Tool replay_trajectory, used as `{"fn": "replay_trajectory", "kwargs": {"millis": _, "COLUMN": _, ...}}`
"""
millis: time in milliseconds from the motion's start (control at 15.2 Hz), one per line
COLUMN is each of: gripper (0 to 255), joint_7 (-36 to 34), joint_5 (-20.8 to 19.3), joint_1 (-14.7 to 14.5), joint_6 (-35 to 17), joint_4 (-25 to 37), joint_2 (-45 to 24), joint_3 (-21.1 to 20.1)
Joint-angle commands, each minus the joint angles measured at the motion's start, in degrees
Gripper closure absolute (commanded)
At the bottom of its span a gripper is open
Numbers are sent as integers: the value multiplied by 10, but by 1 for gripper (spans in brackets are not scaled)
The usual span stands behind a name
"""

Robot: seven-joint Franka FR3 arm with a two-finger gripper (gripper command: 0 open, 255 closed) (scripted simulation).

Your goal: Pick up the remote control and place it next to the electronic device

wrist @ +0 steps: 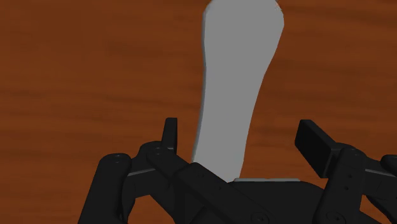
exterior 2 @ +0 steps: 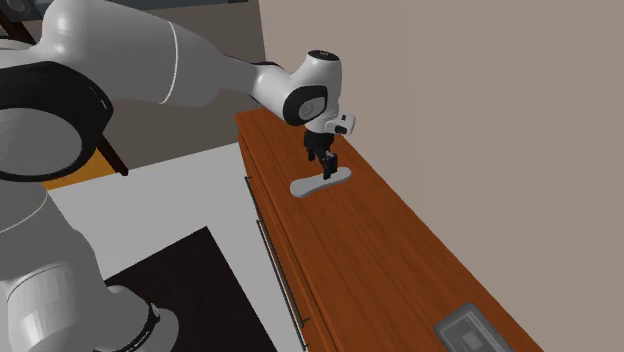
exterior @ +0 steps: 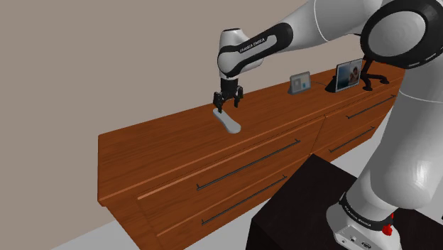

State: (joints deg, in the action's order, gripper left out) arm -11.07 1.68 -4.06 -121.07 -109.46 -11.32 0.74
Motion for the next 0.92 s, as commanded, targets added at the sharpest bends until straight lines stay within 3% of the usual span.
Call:
{"fn": "replay_trajectory", "kwargs": {"millis": 0, "gripper": 0, "joint_7": 0, "joint_5": -2, "joint_1": 0, "joint_6": -7, "joint_4": 33, "joint_2": -45, "joint_3": 0}}
{"fn": "replay_trajectory", "kwargs": {"millis": 462, "gripper": 0, "joint_7": 1, "joint_5": -1, "joint_1": -1, "joint_6": -53, "joint_4": 11, "joint_2": -70, "joint_3": -1}}
{"fn": "replay_trajectory", "kwargs": {"millis": 858, "gripper": 0, "joint_7": 1, "joint_5": -1, "joint_1": -1, "joint_6": -57, "joint_4": 10, "joint_2": -72, "joint_3": -1}}
